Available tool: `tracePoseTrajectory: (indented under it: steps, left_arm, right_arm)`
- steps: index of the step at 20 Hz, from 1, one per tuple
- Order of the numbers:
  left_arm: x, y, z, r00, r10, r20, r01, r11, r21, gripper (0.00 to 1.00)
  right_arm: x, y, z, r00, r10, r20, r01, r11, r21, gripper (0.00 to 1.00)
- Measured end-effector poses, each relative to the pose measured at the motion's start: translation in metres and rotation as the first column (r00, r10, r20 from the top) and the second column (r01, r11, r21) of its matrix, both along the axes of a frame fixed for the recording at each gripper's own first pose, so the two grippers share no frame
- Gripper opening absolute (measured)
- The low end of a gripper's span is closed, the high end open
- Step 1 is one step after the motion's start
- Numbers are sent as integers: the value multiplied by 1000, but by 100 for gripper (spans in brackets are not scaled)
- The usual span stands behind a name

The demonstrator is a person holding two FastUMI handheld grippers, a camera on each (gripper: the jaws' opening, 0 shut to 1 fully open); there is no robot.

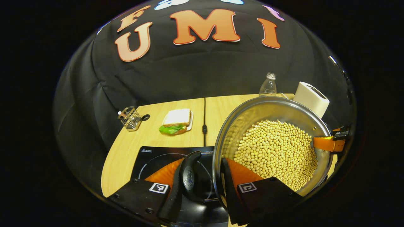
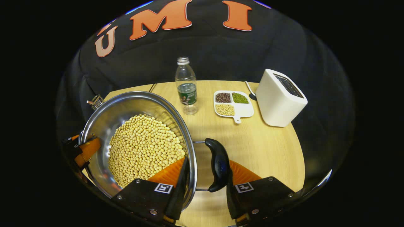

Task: First push the handle of the pot to place it horizontally, then grasp the pot with both hands and set it on the induction cooktop.

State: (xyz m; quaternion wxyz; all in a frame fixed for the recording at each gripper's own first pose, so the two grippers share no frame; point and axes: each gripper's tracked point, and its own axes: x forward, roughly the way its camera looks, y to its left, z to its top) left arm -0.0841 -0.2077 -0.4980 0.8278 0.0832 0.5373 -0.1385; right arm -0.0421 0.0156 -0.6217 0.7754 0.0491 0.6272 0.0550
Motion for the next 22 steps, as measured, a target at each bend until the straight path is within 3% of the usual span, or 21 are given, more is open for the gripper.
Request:
tracePoseTrajectory:
  steps: [4,9,18,22]
  left_arm:
    - [3,42,10,999,40,14,-41,999,19,63]
    - [1,87,30,996,84,23,-85,996,38,66]
    - [-9,88,51,989,144,37,-147,986,80,69]
    - [-10,87,56,989,138,49,-143,985,100,66]
  right_arm:
    - [4,-3,-4,1000,29,9,-29,999,19,57]
    - [10,-3,-7,998,68,18,-68,997,33,57]
    - [26,-16,-3,994,112,14,-113,991,68,57]
    - [32,-21,-4,994,109,5,-109,991,78,57]
